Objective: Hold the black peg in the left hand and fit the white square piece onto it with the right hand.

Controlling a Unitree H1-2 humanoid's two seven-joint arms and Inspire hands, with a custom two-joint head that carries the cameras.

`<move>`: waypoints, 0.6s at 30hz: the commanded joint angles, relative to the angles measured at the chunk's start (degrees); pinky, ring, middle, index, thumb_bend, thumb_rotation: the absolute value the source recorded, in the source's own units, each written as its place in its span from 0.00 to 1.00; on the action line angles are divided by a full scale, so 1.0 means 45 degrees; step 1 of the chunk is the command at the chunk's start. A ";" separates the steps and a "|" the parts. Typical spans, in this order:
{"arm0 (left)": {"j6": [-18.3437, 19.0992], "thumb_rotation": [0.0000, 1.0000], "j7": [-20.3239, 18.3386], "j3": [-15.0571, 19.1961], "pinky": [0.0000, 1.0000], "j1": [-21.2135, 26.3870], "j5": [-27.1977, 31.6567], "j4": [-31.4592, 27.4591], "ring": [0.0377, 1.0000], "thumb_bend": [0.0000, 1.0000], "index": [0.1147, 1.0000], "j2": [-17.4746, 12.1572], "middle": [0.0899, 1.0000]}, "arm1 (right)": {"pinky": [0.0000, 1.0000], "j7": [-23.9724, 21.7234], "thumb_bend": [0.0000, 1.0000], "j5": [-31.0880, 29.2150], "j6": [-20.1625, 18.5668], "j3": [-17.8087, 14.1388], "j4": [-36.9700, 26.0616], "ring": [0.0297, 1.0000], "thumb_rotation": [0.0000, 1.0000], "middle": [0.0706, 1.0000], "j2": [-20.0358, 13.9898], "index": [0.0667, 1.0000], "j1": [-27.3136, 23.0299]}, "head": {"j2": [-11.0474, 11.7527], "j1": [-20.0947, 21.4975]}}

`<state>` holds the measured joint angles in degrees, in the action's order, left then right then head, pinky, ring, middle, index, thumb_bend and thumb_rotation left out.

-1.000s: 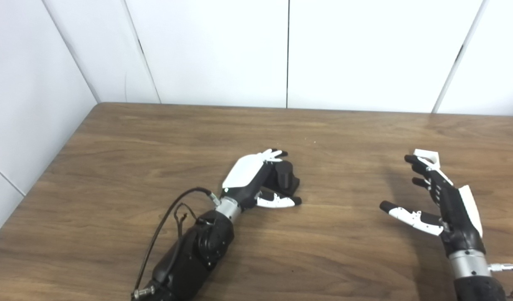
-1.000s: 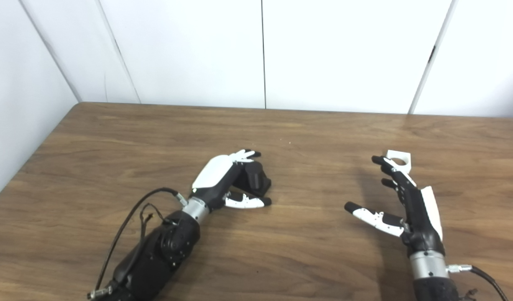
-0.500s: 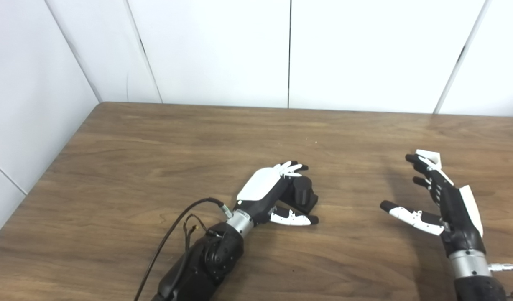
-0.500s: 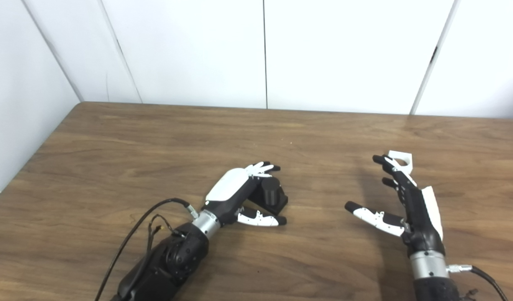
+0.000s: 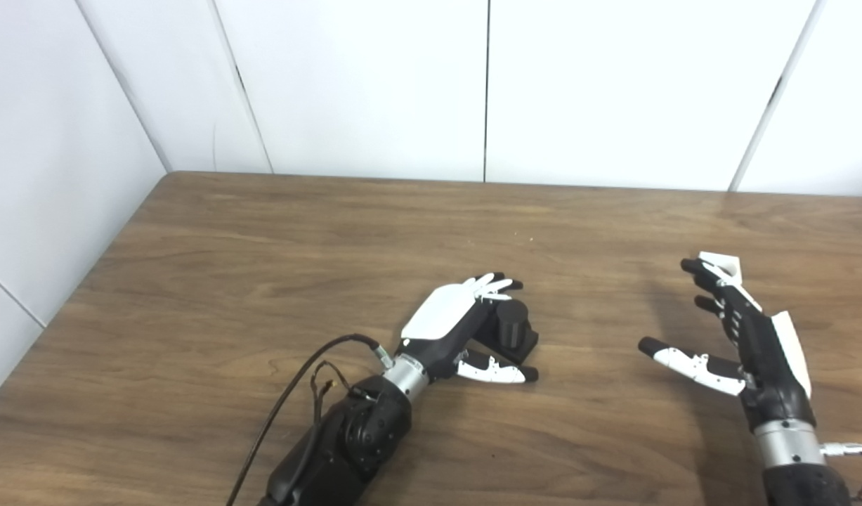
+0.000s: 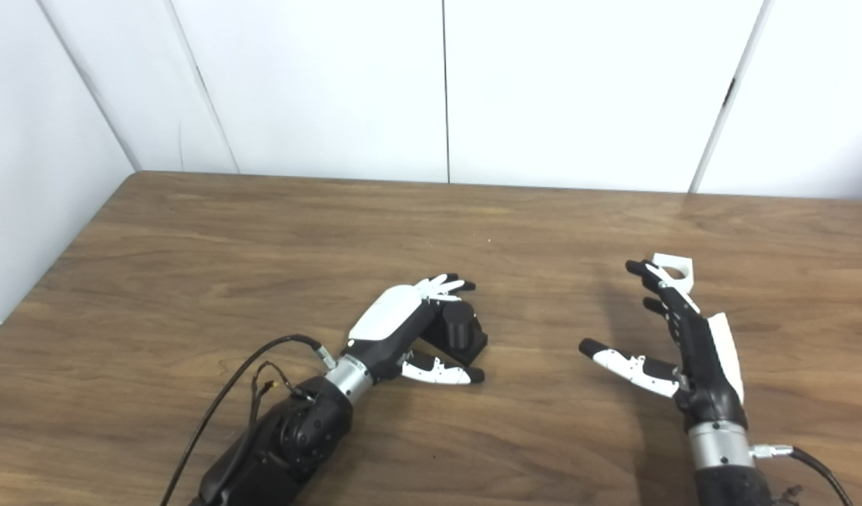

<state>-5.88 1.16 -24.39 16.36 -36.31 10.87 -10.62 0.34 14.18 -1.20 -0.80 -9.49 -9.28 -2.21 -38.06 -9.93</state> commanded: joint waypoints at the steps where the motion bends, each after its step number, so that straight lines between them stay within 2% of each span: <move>1: -0.0154 0.40 -0.0389 -0.0100 0.98 0.0145 -0.0207 -0.0217 0.98 0.78 0.54 -0.0220 0.92 | 0.84 0.0088 0.73 -0.0055 0.0384 -0.0004 -0.0415 0.90 0.19 0.90 -0.0006 0.81 -0.0373 | -0.0018 -0.0019; 8: -0.0184 0.35 -0.0745 -0.0044 0.96 0.0346 -0.0211 -0.0252 0.98 0.77 0.56 -0.0509 0.93 | 0.83 0.0113 0.74 -0.0108 0.0432 0.0007 -0.0357 0.90 0.19 0.90 0.0048 0.81 -0.0392 | -0.0018 0.0011; 14: -0.0245 0.21 -0.1041 0.0068 0.96 0.0419 -0.0138 -0.0276 0.98 0.67 0.59 -0.0597 0.93 | 0.84 0.0132 0.73 -0.0049 0.0546 0.0023 -0.0304 0.90 0.19 0.91 0.0000 0.82 -0.0372 | -0.0031 0.0022; 18: -0.0332 0.18 -0.1155 0.0153 0.96 0.0423 -0.0084 -0.0251 0.98 0.64 0.59 -0.0576 0.93 | 0.84 0.0193 0.74 -0.0005 0.0572 0.0006 -0.0302 0.90 0.19 0.90 0.0020 0.81 -0.0359 | -0.0050 0.0035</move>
<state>-8.13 -3.08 -24.05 17.14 -35.58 9.81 -12.09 0.37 14.17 -1.11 -0.67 -9.47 -9.25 -2.21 -38.23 -9.76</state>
